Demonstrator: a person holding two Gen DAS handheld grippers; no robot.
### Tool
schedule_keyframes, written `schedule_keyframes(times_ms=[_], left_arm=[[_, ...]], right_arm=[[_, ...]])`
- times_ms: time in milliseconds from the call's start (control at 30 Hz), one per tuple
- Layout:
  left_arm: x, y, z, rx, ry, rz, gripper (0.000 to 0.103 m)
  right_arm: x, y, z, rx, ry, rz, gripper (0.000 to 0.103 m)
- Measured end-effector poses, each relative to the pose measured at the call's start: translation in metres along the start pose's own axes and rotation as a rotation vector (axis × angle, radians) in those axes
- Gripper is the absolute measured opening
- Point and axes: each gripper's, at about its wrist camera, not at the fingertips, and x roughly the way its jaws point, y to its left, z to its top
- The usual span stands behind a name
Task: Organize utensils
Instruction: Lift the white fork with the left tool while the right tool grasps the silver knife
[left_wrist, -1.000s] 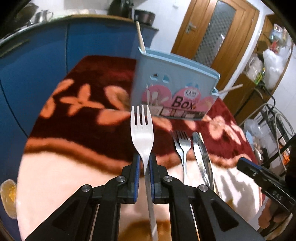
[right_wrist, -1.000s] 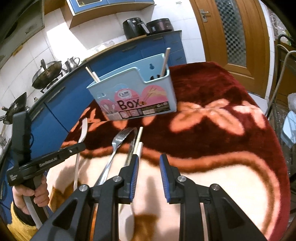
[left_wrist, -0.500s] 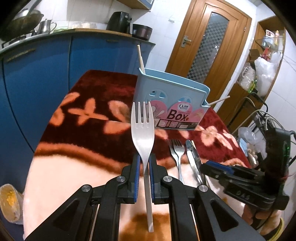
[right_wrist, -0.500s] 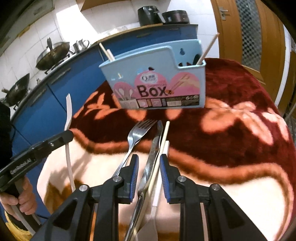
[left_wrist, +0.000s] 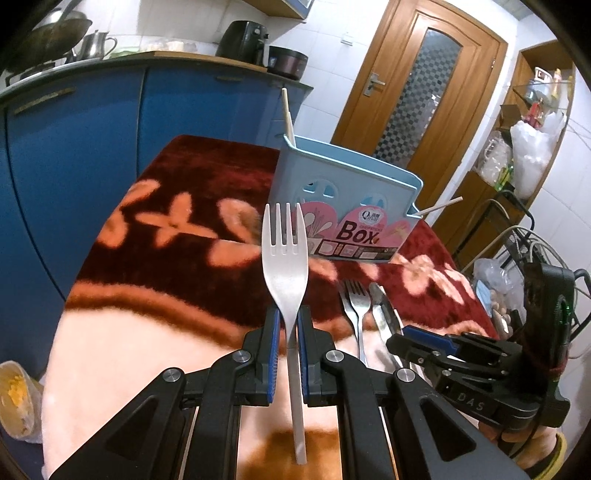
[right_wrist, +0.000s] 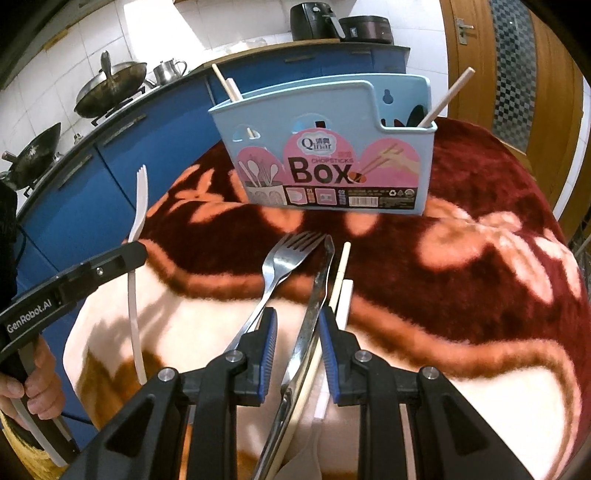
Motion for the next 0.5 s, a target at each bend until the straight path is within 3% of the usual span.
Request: schedule_keyframes(times_ms=[500], left_arm=[[-0.003, -0.002, 0.014, 0.027, -0.034, -0.018, 0.008]], right_arm=[[0.033, -0.012, 0.032, 0.047, 0.168, 0.056, 0.024]])
